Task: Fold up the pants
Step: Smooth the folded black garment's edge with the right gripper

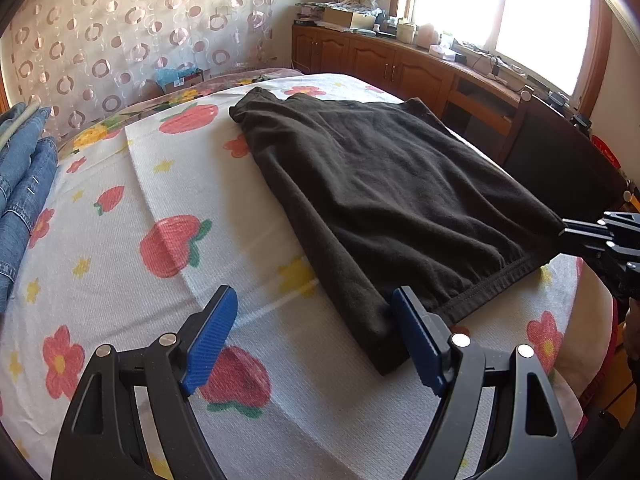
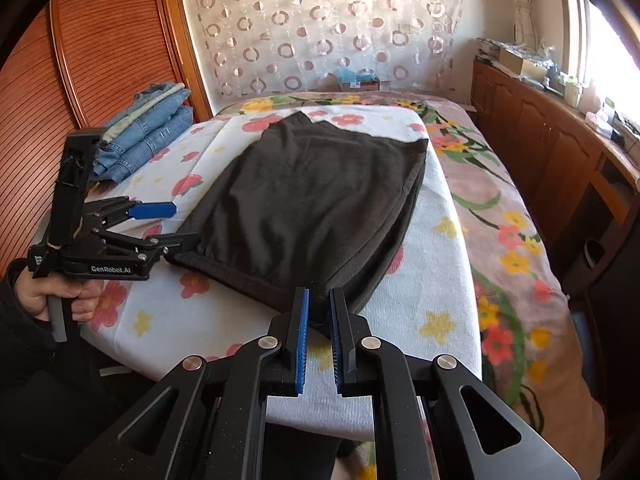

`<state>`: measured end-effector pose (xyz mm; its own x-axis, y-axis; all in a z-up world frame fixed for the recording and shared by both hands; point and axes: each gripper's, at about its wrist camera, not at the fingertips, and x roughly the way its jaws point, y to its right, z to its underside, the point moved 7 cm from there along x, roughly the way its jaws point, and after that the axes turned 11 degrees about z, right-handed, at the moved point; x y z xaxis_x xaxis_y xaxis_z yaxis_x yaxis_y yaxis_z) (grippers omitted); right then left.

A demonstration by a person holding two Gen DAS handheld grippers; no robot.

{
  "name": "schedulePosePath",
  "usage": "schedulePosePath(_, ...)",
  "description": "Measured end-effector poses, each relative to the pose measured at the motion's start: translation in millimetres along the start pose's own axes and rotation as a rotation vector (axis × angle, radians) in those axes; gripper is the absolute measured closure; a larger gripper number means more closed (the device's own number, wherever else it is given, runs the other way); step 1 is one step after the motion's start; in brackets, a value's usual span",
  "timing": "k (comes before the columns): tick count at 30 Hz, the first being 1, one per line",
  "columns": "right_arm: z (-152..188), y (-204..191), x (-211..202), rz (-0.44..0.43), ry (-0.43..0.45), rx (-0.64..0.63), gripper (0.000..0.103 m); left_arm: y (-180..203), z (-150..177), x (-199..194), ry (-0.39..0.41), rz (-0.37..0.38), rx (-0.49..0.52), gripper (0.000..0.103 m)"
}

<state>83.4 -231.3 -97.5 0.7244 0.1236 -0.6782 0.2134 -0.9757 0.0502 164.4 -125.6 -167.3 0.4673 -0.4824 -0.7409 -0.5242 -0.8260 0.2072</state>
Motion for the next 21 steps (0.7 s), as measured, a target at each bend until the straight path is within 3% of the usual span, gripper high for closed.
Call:
schedulePosePath(7,0,-7,3,0.034,0.009,0.014,0.085,0,0,-1,0.001,0.001,-0.006,0.022)
schedulePosePath(11,0,-5,0,0.047,0.028,0.036,0.069,2,0,-4,0.011,0.001,-0.004,0.022)
schedulePosePath(16,3,-5,8,0.04,0.014,0.057,0.068,13,-2,-13,0.037,0.039,0.015,0.023)
schedulePosePath(21,7,-9,17,0.032,-0.01,0.071,0.068,20,-2,-14,0.039,0.081,0.022,0.034)
